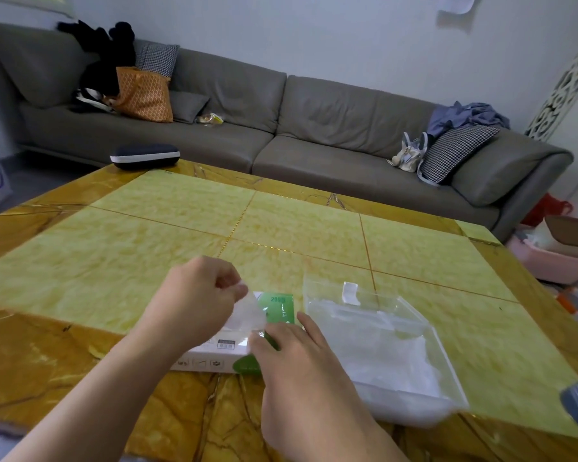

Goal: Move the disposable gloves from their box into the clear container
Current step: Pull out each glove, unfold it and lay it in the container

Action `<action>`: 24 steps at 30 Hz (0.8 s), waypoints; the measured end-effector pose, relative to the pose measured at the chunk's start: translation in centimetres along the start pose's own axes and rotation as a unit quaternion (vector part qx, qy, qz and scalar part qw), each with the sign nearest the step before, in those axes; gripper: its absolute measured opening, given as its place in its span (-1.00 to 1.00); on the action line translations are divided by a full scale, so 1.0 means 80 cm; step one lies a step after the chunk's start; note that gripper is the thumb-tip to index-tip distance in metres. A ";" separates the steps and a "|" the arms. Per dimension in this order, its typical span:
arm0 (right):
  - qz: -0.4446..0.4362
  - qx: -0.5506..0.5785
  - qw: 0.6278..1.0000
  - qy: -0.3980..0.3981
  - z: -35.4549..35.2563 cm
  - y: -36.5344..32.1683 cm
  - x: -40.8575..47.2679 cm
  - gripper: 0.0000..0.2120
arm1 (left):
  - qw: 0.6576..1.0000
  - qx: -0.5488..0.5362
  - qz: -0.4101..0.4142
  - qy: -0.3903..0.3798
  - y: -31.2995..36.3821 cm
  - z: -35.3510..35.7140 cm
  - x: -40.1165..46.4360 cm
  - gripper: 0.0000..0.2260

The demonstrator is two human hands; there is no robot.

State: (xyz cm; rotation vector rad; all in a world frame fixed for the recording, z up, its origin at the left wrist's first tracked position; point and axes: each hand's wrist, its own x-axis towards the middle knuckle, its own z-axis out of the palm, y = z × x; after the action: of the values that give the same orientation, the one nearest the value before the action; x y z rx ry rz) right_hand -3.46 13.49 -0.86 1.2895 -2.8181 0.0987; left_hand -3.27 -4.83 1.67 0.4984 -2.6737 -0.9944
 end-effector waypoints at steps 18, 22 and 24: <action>0.012 0.098 0.995 0.030 -0.020 0.002 -0.007 -0.53 | 0.913 -0.400 -0.056 0.061 0.017 -0.029 -0.006 -0.74; 0.099 0.263 0.946 0.164 -0.041 0.017 -0.010 -0.76 | 0.891 -0.448 -0.059 0.037 0.028 -0.025 -0.008 -0.67; 0.144 0.349 0.895 0.237 -0.046 0.034 -0.011 -0.73 | 0.890 -0.449 -0.071 0.022 0.031 -0.021 -0.012 -0.65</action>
State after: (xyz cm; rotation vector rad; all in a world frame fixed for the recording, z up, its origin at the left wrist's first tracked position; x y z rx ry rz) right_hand -4.89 16.20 2.61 0.7191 -2.5574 1.3342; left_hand -2.44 -3.66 4.45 0.4798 -1.8301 -2.0323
